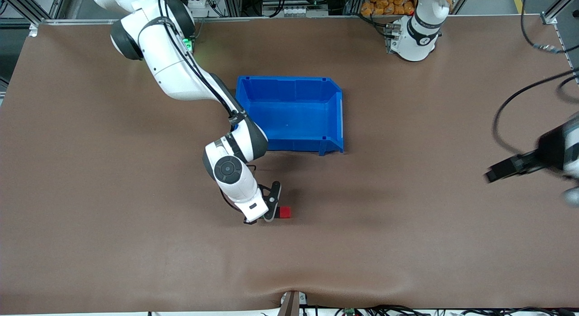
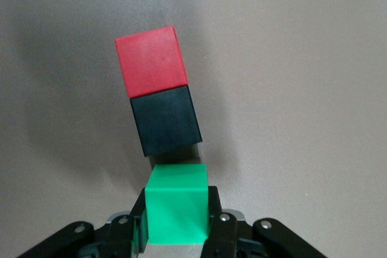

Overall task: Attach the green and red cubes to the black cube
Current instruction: 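Press the green cube against the black cube while the left gripper withdraws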

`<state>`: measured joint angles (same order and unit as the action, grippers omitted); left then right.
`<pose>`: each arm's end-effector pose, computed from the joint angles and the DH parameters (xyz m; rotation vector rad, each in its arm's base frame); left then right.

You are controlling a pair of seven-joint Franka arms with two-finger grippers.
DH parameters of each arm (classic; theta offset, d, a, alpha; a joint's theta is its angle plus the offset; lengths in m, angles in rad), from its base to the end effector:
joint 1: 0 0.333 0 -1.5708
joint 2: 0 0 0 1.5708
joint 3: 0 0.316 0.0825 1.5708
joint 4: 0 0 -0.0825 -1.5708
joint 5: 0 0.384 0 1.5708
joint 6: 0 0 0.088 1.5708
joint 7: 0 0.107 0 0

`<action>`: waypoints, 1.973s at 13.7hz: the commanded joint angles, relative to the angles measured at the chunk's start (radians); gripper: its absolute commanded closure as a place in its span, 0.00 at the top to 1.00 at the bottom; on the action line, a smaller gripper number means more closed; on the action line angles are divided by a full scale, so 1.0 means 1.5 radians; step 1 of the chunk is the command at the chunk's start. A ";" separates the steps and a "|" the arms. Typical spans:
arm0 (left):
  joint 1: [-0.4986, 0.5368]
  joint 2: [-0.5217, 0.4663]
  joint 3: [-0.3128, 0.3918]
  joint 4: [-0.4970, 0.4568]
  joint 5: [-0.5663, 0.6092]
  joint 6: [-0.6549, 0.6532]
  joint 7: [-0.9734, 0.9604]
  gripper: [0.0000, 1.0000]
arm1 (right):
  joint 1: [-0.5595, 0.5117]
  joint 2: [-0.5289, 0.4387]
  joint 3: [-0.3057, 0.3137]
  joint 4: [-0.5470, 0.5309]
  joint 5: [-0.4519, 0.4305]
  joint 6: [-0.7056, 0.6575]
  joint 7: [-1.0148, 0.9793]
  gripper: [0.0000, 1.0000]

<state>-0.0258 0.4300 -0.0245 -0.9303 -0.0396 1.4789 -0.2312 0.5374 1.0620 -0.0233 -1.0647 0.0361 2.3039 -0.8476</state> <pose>0.6642 -0.0332 0.6511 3.0594 0.2726 0.1703 0.6854 0.3955 0.1926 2.4241 1.9476 0.2753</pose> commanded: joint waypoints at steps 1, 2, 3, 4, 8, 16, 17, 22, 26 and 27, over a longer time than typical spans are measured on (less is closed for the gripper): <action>0.024 -0.064 -0.009 -0.070 0.007 -0.016 0.043 1.00 | 0.008 0.022 -0.006 0.034 -0.011 0.001 0.027 0.00; 0.036 -0.077 -0.010 -0.091 0.009 -0.021 0.046 1.00 | 0.008 0.024 -0.005 0.034 -0.011 0.001 0.027 0.00; 0.032 -0.093 -0.010 -0.123 0.013 -0.020 0.047 1.00 | 0.011 0.025 -0.005 0.034 -0.011 0.002 0.028 0.00; 0.029 -0.111 -0.013 -0.160 0.014 -0.020 0.047 1.00 | 0.012 0.025 -0.005 0.034 -0.011 0.005 0.029 0.00; 0.035 -0.262 -0.026 -0.405 0.010 0.104 0.049 1.00 | 0.021 0.030 -0.005 0.034 -0.011 0.019 0.047 0.00; 0.051 -0.267 -0.027 -0.421 0.009 0.107 0.087 1.00 | 0.012 0.028 -0.006 0.028 -0.011 0.037 0.044 1.00; 0.047 -0.263 -0.026 -0.410 0.015 0.107 0.082 1.00 | 0.010 0.027 -0.005 0.027 -0.011 0.035 0.040 1.00; 0.052 -0.254 -0.026 -0.368 0.017 0.030 0.081 1.00 | -0.022 -0.012 -0.002 0.002 0.007 0.001 0.044 1.00; 0.056 -0.264 -0.024 -0.374 0.008 0.031 0.077 1.00 | -0.042 -0.054 -0.002 -0.002 0.010 -0.089 0.057 1.00; 0.059 -0.268 -0.025 -0.380 0.009 0.043 0.079 1.00 | -0.051 -0.070 -0.002 -0.007 0.012 -0.124 0.073 1.00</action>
<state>0.0456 0.0500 -0.0537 -1.4902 -0.0343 1.5431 -0.1177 0.4843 1.0206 -0.0384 -1.0405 0.0402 2.1938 -0.7718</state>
